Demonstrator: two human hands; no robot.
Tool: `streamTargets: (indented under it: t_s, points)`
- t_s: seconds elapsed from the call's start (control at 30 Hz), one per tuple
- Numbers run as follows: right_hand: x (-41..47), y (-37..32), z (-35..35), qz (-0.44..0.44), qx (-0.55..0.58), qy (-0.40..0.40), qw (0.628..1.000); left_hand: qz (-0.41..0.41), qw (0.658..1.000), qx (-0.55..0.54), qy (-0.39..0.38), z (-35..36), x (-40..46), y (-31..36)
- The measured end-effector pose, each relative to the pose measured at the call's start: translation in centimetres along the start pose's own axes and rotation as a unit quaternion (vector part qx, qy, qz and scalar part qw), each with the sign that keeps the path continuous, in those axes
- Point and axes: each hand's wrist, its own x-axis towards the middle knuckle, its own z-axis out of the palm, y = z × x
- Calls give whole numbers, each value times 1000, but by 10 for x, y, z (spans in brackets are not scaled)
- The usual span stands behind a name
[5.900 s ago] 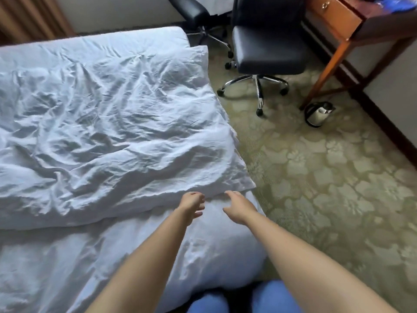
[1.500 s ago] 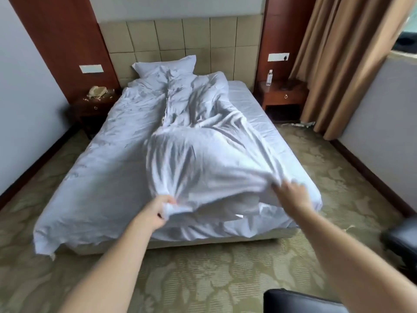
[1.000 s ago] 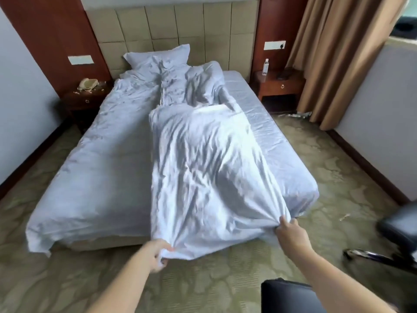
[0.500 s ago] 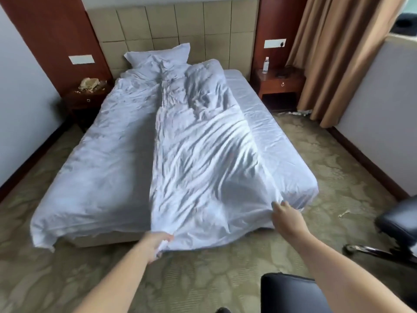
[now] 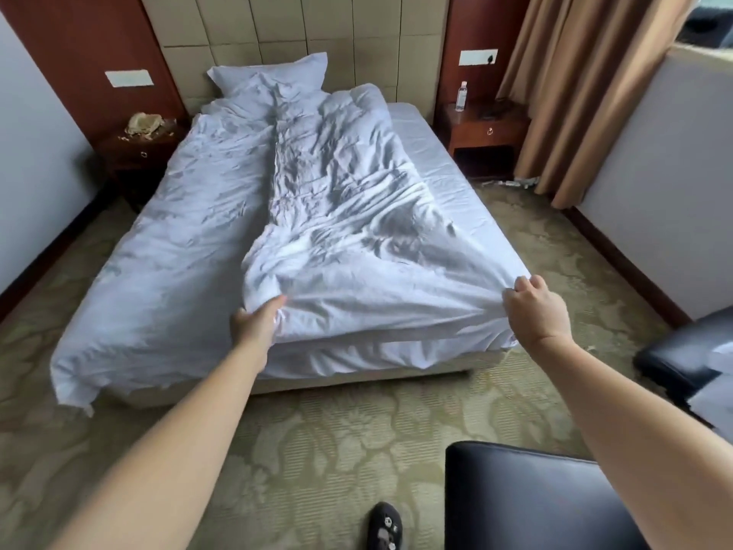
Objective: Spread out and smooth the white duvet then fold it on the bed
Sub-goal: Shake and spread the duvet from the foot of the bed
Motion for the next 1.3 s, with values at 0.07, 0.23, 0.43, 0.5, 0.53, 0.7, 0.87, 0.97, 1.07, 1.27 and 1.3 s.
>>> streamTargets:
  t_s: [0.07,0.23,0.43,0.5,0.53,0.7,0.87,0.97,1.07,1.27,1.3]
  points:
    - [-22,-3,20,20,-50,-183,982,-87,989,114,-47,4,-8,-45]
    - [-74,-41,73,44,17,-471,881,-186,907,357,-128,-3,-3,-130]
    - [-75,-99,86,-5,98,-496,863,-141,943,282,-108,13,-5,-140]
    - [-73,-117,83,-17,110,-503,857,-167,949,244,-109,10,-3,-143]
    - [-71,-126,81,-22,116,-506,855,-184,946,240,-117,7,-1,-144]
    - [-58,-167,70,-46,131,-495,858,-228,912,302,-161,-17,13,-141]
    - [-29,-192,54,-71,133,-485,861,-164,900,361,-180,-12,32,-120]
    - [4,-205,54,-80,140,-493,855,-140,894,372,-208,4,51,-98]
    - [47,-218,65,-83,154,-492,853,-123,893,371,-221,26,84,-78]
    - [138,-239,86,-73,198,-482,850,-103,892,372,-233,54,143,-23]
    - [153,-241,87,-67,209,-477,851,-103,893,366,-239,56,151,-12]
